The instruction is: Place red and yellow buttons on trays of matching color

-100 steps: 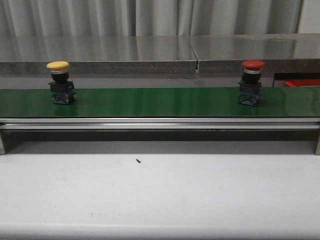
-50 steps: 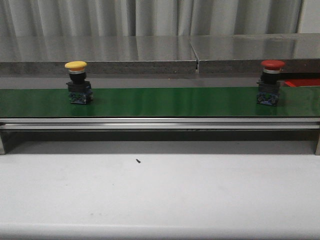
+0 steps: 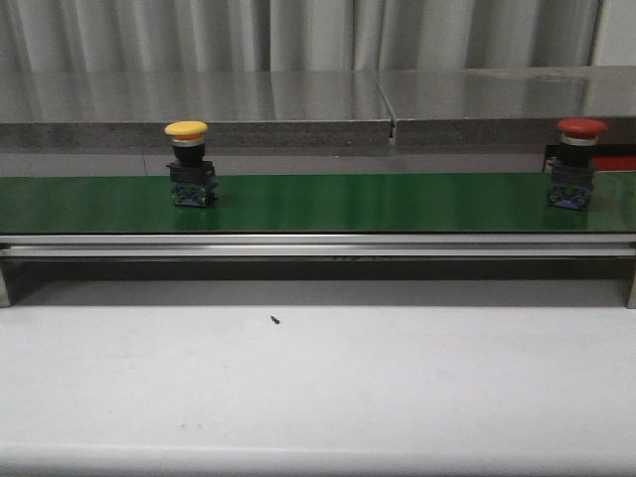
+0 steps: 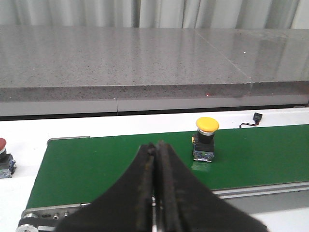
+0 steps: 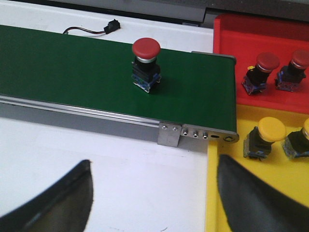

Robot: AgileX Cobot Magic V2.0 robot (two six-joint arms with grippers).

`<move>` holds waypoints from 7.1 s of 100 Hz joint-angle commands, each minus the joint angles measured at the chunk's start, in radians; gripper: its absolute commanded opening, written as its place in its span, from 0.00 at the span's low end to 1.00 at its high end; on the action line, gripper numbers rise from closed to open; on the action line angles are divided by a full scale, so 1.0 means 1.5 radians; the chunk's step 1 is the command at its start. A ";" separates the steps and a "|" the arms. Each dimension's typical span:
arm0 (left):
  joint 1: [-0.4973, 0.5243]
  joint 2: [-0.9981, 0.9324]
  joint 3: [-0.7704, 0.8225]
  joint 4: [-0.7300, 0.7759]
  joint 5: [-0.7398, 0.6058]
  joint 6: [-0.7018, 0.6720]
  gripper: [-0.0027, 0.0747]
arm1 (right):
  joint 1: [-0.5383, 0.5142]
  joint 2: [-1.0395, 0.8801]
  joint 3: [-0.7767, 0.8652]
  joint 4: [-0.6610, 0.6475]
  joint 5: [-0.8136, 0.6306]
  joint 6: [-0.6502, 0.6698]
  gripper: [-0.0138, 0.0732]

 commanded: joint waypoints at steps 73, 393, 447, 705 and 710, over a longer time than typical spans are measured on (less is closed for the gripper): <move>-0.005 0.001 -0.017 -0.019 -0.030 -0.003 0.01 | 0.002 0.636 -0.405 0.004 -0.027 -0.009 0.88; -0.005 0.001 -0.017 -0.019 -0.030 -0.003 0.01 | -0.091 0.675 -0.782 0.035 0.317 0.022 0.85; -0.005 0.001 -0.017 -0.019 -0.030 -0.003 0.01 | 0.014 0.517 -0.389 0.038 0.100 -0.043 0.85; -0.005 0.001 -0.017 -0.019 -0.030 -0.003 0.01 | -0.173 0.481 -0.061 0.034 -0.191 0.033 0.20; -0.005 0.001 -0.017 -0.019 -0.030 -0.003 0.01 | -0.173 0.495 -0.061 0.034 -0.197 0.033 0.20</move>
